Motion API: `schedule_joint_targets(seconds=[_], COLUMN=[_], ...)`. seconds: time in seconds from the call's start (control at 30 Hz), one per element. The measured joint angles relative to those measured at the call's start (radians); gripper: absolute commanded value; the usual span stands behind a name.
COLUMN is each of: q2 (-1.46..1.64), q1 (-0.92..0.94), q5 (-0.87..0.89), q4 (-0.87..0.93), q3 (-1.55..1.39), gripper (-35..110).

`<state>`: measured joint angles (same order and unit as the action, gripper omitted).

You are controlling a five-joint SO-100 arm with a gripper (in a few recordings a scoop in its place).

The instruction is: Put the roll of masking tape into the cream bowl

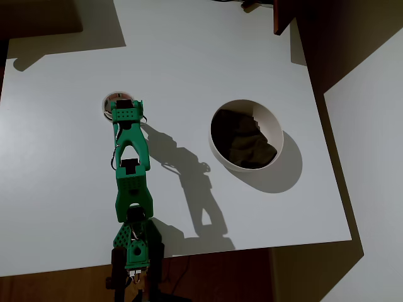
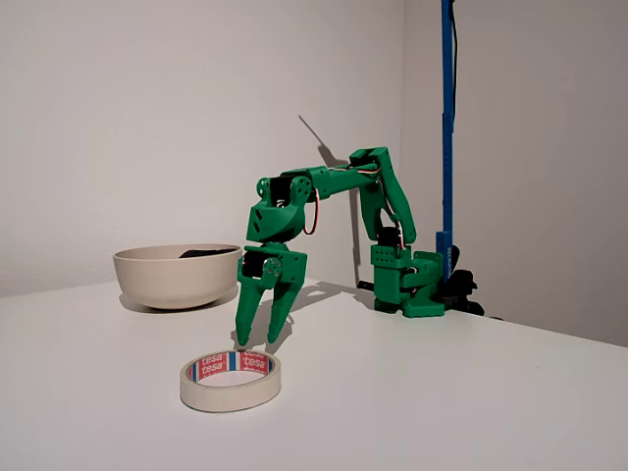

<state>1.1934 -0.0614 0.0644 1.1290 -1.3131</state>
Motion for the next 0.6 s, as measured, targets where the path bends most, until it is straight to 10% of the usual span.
schedule_joint_targets(seconds=[0.6], q2=[-0.114], q1=[0.021], q5=[-0.003], q4=[0.026], q3=[0.066], gripper=[17])
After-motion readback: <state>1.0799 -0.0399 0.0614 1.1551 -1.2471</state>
